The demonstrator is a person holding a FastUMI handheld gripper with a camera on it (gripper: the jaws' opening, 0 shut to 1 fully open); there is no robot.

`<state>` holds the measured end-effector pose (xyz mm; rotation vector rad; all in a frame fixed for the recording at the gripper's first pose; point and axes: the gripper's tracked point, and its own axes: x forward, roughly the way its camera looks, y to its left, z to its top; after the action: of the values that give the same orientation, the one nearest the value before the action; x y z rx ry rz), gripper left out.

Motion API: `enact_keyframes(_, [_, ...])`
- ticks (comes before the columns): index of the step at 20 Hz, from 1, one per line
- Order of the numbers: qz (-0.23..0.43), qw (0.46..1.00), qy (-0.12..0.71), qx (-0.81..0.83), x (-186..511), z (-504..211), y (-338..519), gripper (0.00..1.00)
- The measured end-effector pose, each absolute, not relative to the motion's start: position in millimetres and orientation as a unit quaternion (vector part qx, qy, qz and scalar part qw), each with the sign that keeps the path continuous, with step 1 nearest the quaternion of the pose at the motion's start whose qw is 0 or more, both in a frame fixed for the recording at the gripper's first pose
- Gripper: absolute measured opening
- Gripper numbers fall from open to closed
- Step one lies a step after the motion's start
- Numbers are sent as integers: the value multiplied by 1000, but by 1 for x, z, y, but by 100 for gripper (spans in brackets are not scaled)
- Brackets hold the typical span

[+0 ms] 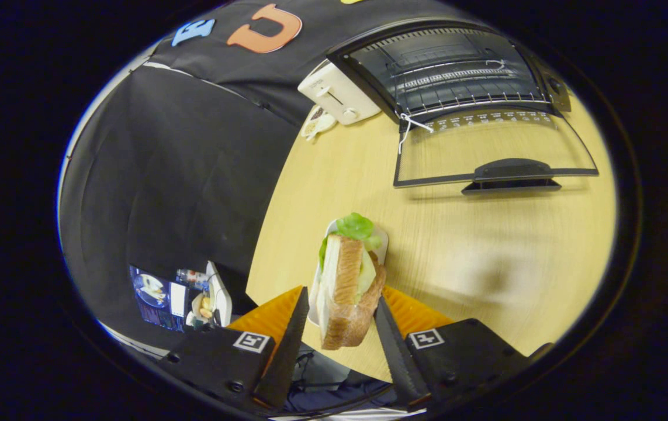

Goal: Open the toaster oven, put the food inside, and close the toaster oven door.

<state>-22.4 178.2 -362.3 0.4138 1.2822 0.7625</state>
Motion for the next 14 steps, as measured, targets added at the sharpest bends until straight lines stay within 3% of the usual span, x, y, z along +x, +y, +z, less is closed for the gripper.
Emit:
enact_keyframes(1, [344,714,581,186,-25,-362,179,65])
enact_keyframes(3, [340,715,579,196,-25,-361,179,49])
enact_keyframes(7, [349,714,568,213,-28,-350,177,40])
enact_keyframes(14, [387,706,535,255,-33,-320,167,39])
